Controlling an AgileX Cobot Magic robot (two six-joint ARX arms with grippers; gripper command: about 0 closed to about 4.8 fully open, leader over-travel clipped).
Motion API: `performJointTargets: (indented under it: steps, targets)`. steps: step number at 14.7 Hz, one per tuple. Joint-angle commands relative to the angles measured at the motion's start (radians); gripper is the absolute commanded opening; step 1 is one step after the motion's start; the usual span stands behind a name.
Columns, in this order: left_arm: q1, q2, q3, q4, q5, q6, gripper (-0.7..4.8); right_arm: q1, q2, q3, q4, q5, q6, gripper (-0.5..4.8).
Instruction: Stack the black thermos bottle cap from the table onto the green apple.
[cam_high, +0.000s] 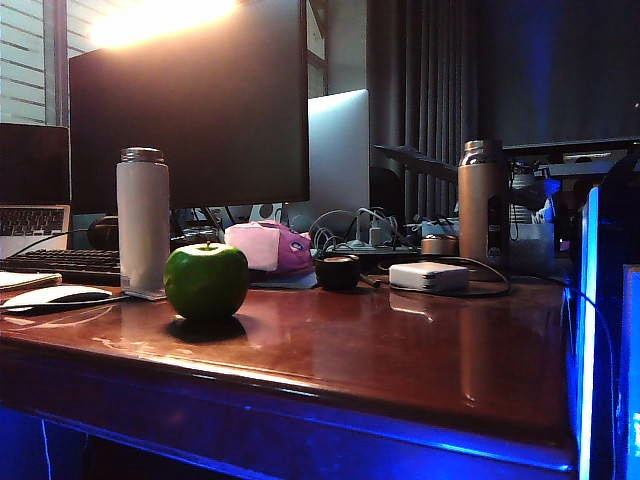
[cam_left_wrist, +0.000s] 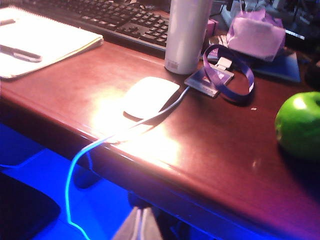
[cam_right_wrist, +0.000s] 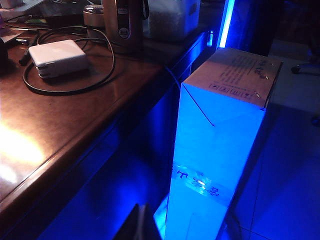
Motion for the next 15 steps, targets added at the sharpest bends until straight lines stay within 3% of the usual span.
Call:
performJointTargets:
  steps: [1, 6, 9, 11, 13, 15]
  targets:
    - [0.0, -0.003, -0.008, -0.01, -0.003, 0.014, 0.23, 0.0, -0.001, -0.004, 0.004, -0.001, 0.001, -0.01]
    - [0.0, -0.003, -0.008, -0.009, -0.003, 0.013, 0.22, 0.0, -0.001, -0.004, 0.004, -0.008, 0.013, -0.01]
    - [0.0, -0.003, 0.063, 0.013, -0.004, -0.106, 0.21, 0.0, -0.001, 0.007, 0.079, -0.018, 0.042, -0.01]
    - [0.001, 0.021, 0.224, 0.026, -0.054, -0.144, 0.17, 0.001, 0.016, 0.092, 0.095, -0.016, 0.08, -0.01]
    - [0.0, 0.164, 0.391, 0.002, -0.053, -0.131, 0.16, 0.0, 0.111, 0.206, 0.105, -0.016, 0.087, -0.01]
    - [0.0, 0.414, 0.608, -0.068, 0.055, -0.015, 0.12, 0.0, 0.311, 0.345, 0.16, -0.018, 0.076, -0.01]
